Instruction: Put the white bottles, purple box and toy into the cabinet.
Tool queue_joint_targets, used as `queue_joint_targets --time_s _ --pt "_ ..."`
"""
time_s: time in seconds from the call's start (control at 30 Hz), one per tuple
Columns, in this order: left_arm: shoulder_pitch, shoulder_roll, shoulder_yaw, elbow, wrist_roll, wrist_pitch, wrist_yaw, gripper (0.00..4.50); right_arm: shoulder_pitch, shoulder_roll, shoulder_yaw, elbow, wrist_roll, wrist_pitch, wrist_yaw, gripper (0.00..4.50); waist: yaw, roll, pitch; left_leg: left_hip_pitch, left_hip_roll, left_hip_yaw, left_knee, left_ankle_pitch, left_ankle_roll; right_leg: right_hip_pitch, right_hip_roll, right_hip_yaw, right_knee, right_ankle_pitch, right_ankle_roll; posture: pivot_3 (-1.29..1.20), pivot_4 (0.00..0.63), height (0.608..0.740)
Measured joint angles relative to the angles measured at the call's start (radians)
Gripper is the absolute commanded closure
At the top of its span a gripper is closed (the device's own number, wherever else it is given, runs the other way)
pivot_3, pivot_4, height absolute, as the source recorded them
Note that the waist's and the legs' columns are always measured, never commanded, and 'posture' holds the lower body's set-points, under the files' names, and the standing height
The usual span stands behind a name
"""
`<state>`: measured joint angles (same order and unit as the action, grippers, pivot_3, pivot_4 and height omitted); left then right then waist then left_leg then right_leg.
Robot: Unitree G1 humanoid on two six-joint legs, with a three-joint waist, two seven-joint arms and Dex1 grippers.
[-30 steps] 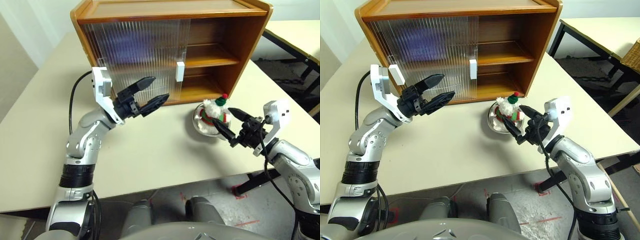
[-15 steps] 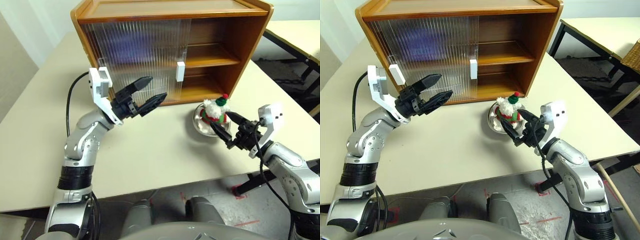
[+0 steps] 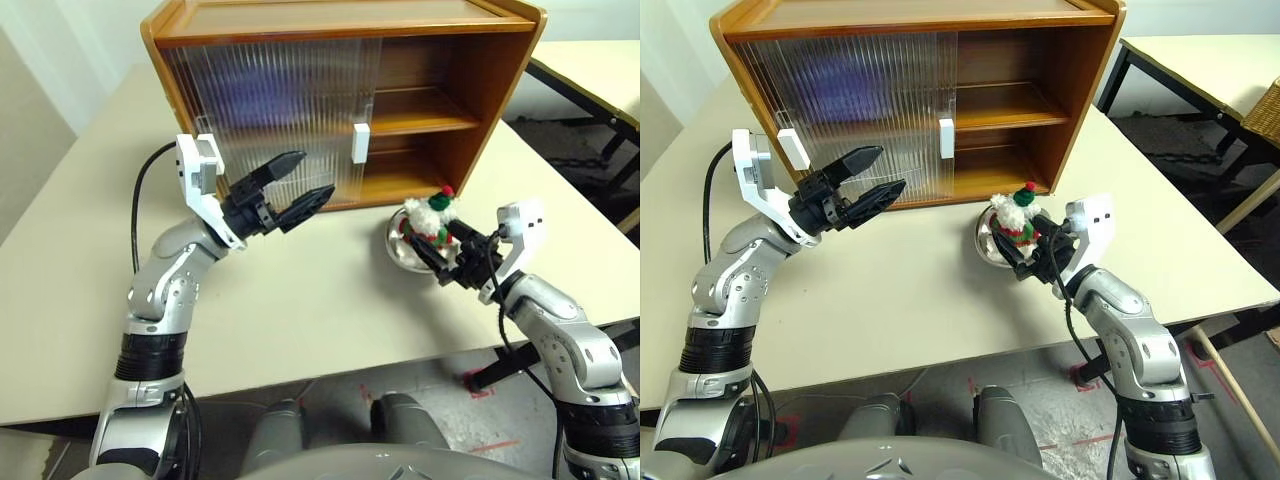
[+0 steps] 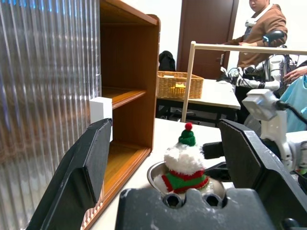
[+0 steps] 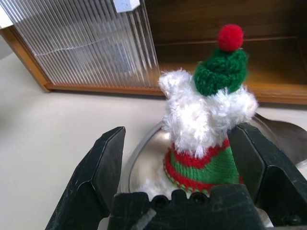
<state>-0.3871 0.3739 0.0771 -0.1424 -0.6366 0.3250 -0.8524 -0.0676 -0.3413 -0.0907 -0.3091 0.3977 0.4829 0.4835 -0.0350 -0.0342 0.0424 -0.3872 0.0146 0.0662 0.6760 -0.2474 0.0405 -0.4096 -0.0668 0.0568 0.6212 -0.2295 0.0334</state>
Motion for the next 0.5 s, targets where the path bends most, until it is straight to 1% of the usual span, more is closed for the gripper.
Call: queue_joint_targets --time_s 0.1,0.2,0.5 --pt "0.000 0.000 0.000 0.000 0.000 0.000 0.007 0.00 -0.011 0.000 0.000 0.015 -0.005 -0.008 0.000 0.04 0.000 0.000 0.000 0.000 0.000 0.000 0.000 0.000 0.000 0.000 0.000 0.000 0.000 0.000 0.000 0.04 0.000 0.740" --pt "0.000 0.000 0.000 -0.001 0.000 0.000 0.010 0.00 -0.027 0.000 -0.001 0.038 -0.005 -0.014 0.001 0.65 0.000 0.000 0.000 0.000 0.000 0.000 0.000 0.000 0.000 0.000 0.000 0.000 0.000 0.000 0.000 0.04 0.000 0.740" --pt "0.000 0.000 0.000 -0.006 -0.002 0.003 0.013 0.00 -0.032 -0.010 -0.006 0.061 -0.005 -0.040 0.010 4.02 0.000 0.000 0.000 0.000 0.000 0.000 0.000 0.000 0.000 0.000 0.000 0.000 0.000 0.001 0.001 0.03 0.000 0.740"
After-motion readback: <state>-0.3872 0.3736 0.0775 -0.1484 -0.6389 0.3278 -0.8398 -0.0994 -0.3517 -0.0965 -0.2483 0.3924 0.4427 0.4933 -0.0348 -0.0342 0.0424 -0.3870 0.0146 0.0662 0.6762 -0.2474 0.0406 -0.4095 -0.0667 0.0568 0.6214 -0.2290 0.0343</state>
